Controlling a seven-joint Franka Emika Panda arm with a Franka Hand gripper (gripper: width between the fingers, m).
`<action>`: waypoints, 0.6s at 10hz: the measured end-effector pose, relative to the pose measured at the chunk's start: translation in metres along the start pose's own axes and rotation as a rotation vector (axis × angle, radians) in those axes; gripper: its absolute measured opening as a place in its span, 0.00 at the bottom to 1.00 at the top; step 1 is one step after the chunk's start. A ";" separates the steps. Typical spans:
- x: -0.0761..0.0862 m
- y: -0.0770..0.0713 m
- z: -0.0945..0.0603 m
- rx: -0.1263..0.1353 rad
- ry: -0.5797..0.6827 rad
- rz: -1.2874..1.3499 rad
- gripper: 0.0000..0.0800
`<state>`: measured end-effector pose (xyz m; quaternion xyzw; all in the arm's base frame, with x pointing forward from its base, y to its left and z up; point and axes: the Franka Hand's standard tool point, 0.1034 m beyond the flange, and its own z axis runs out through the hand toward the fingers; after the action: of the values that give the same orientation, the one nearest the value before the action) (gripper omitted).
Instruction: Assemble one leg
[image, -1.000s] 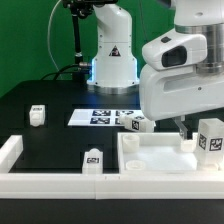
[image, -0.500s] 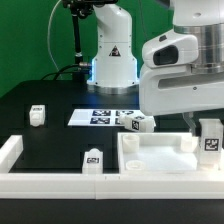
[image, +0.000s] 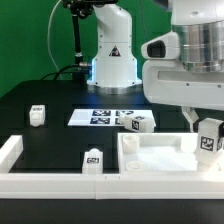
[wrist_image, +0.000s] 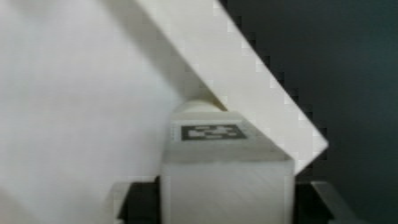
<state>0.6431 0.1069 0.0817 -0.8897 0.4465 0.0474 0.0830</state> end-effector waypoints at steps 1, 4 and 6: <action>-0.001 0.000 0.000 0.001 0.000 0.063 0.37; 0.000 0.000 0.000 0.004 -0.003 0.122 0.38; -0.001 0.000 0.001 0.003 -0.003 0.063 0.60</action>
Offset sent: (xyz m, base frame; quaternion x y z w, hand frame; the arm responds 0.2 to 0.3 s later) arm 0.0000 0.0000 0.0000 0.0000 0.0000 0.0000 1.0000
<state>0.6429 0.1078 0.0809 -0.8749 0.4743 0.0506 0.0834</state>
